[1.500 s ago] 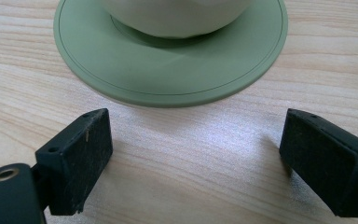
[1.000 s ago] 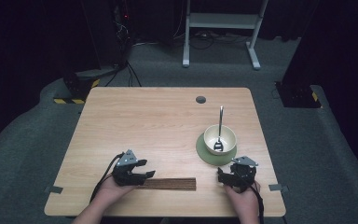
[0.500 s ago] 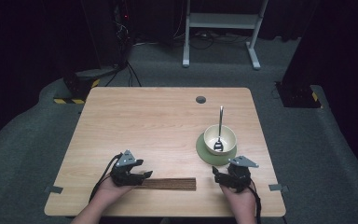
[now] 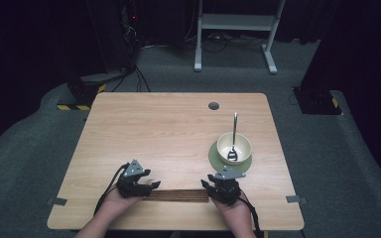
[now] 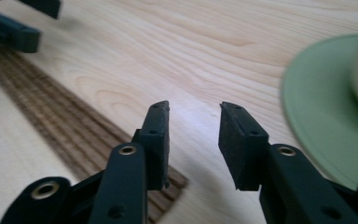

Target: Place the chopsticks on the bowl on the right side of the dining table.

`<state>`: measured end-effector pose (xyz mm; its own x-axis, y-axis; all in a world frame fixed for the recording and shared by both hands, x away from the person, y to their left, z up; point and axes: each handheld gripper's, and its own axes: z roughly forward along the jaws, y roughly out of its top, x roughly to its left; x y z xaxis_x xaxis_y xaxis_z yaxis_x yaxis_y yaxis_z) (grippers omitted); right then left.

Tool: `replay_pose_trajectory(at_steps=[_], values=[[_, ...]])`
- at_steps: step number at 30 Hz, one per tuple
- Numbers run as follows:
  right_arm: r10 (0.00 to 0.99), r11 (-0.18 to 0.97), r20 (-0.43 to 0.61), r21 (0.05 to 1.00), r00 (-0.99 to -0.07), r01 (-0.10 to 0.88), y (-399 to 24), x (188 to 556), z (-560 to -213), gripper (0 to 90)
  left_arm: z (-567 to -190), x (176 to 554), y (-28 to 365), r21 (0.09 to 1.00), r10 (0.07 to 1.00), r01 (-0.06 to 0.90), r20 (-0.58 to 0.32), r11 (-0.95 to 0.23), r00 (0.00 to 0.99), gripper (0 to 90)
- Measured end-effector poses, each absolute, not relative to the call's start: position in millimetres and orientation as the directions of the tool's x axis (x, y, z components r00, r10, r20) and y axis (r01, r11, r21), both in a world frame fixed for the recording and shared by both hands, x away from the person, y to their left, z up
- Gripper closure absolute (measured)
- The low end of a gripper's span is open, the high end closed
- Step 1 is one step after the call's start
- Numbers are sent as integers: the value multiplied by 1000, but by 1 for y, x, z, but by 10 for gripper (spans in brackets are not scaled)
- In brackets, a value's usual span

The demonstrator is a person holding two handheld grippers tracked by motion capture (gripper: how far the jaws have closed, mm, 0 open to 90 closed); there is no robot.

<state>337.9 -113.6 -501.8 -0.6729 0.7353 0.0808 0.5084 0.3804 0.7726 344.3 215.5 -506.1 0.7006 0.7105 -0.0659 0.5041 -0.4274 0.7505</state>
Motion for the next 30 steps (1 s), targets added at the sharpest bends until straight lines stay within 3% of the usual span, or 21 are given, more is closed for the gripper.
replay_pose_trajectory(at_steps=[8, 12, 30], values=[[686, 428, 93, 750, -721, 504, -103, 333, -507, 745, -506, 337, 212, 749, 683, 491, -72, -444, 727, 358], [683, 436, 95, 742, -725, 509, -103, 333, -509, 763, -508, 335, 213, 738, 672, 495, -77, -458, 737, 397], [686, 451, 91, 726, -722, 519, -103, 333, -514, 773, -517, 337, 210, 715, 683, 520, -80, -468, 726, 400]])
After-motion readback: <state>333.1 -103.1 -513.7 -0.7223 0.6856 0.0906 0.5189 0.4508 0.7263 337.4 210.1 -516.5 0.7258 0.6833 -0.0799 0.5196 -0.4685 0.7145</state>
